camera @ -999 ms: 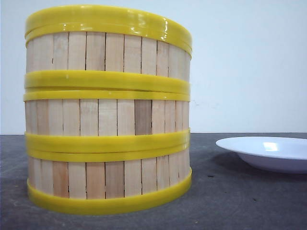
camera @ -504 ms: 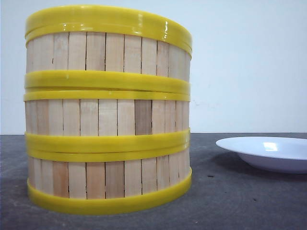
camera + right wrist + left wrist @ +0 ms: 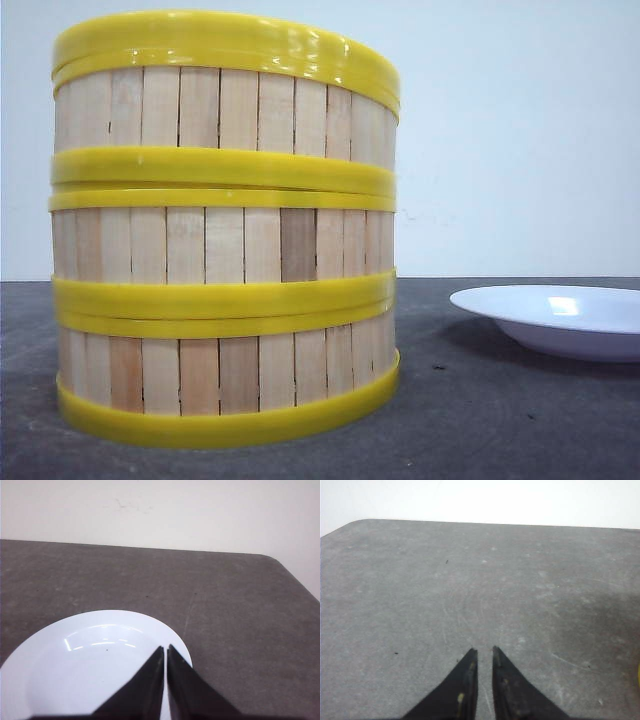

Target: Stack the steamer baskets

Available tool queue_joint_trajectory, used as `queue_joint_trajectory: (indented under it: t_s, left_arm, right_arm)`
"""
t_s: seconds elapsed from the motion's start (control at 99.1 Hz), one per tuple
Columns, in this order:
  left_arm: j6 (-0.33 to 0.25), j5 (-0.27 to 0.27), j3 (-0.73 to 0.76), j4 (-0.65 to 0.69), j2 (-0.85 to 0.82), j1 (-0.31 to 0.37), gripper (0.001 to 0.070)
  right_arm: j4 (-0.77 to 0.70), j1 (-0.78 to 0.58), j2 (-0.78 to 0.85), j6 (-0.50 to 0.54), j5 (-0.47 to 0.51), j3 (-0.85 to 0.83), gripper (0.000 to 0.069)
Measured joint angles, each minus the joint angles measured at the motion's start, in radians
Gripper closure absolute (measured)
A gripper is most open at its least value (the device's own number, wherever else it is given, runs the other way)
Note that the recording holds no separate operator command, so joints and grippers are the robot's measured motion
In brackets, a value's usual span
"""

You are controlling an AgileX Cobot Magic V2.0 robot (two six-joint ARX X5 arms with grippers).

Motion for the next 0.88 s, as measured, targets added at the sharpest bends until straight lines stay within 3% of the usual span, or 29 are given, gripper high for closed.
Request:
queue_joint_trajectory:
  t_s: [0.424,0.877]
  left_arm:
    - [0.000,0.000,0.000,0.000,0.000,0.000,0.0684]
    - [0.000,0.000,0.000,0.000,0.000,0.000,0.0684]
  right_arm:
    - [0.009,-0.007,-0.119,0.016,0.000,-0.118,0.0688]
    - [0.018,-0.007,-0.121,0.022,0.000,-0.127,0.0688]
